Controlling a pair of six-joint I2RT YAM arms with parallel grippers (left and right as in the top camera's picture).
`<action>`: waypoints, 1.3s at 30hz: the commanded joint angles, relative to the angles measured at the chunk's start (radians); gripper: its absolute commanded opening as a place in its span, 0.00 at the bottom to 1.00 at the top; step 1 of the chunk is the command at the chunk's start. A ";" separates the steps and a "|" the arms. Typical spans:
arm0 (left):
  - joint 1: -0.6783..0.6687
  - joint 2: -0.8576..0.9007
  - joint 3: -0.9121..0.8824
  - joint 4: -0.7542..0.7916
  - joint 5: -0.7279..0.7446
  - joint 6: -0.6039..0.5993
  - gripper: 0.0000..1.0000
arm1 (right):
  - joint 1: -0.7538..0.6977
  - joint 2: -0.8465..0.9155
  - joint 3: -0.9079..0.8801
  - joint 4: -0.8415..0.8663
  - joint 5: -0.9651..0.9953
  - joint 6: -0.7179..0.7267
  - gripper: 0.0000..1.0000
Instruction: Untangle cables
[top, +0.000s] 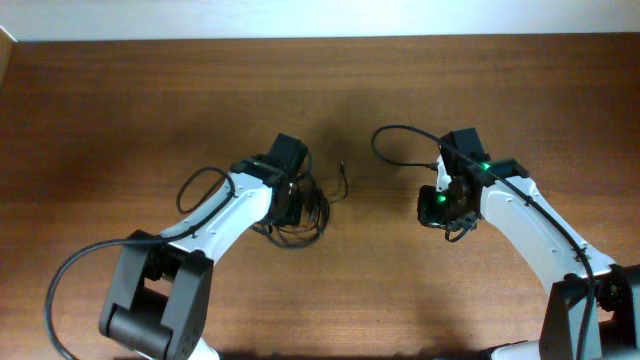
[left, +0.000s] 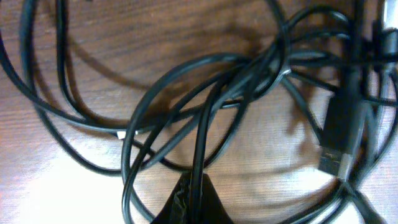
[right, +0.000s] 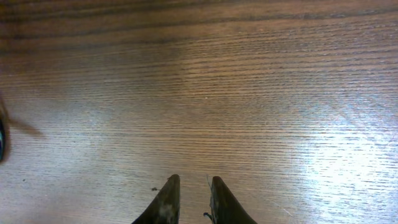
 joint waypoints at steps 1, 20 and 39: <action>-0.011 -0.096 0.090 -0.040 0.011 0.141 0.00 | -0.003 0.004 -0.004 0.000 0.008 0.005 0.18; -0.037 -0.153 0.101 0.085 0.350 0.499 0.00 | -0.003 0.004 -0.004 0.201 -0.687 -0.148 0.45; -0.037 -0.149 0.100 0.095 0.789 0.615 0.00 | -0.002 0.005 -0.014 0.142 -0.412 0.143 0.54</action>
